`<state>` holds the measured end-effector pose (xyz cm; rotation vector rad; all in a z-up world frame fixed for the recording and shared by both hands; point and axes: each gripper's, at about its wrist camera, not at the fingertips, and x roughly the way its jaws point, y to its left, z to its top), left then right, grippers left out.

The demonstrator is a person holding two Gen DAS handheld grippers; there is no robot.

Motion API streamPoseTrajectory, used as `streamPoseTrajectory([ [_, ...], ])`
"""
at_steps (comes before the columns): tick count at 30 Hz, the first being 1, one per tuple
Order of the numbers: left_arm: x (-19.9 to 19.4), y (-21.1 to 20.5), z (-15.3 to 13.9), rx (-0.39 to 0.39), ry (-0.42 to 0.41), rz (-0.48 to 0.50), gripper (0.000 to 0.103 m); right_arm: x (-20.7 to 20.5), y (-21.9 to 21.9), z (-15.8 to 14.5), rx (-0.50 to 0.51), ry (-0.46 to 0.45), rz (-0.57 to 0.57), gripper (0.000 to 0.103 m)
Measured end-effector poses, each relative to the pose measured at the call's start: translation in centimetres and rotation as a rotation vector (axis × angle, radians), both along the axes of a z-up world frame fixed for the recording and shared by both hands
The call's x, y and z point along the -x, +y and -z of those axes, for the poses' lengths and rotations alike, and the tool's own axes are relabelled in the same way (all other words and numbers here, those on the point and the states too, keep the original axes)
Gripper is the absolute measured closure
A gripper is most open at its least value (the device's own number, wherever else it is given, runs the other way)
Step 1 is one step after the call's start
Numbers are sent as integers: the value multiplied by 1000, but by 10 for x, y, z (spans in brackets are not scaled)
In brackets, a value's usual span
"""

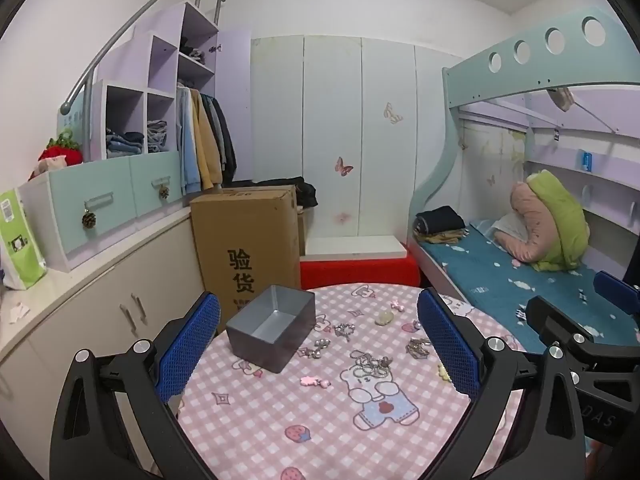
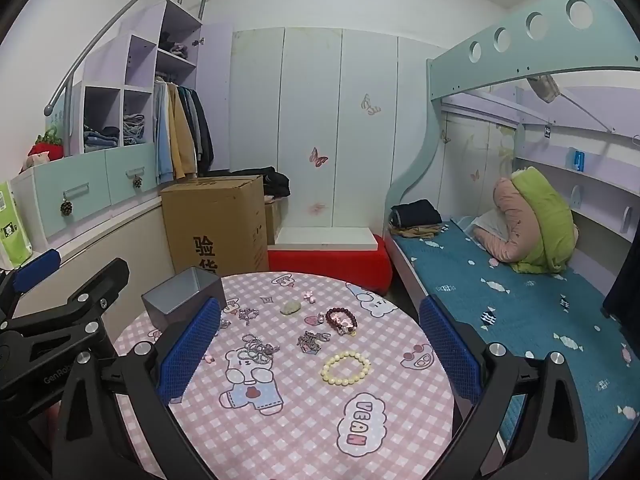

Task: Organize jewelry
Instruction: 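Move both tools toward the jewelry on the table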

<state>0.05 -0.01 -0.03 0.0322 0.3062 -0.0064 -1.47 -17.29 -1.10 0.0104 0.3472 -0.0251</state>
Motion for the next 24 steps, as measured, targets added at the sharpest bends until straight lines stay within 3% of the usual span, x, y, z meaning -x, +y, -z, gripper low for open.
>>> streamPoseTrajectory([
  [24, -16, -3, 18, -16, 36, 4, 7, -18, -3, 12, -10, 35, -5, 6],
])
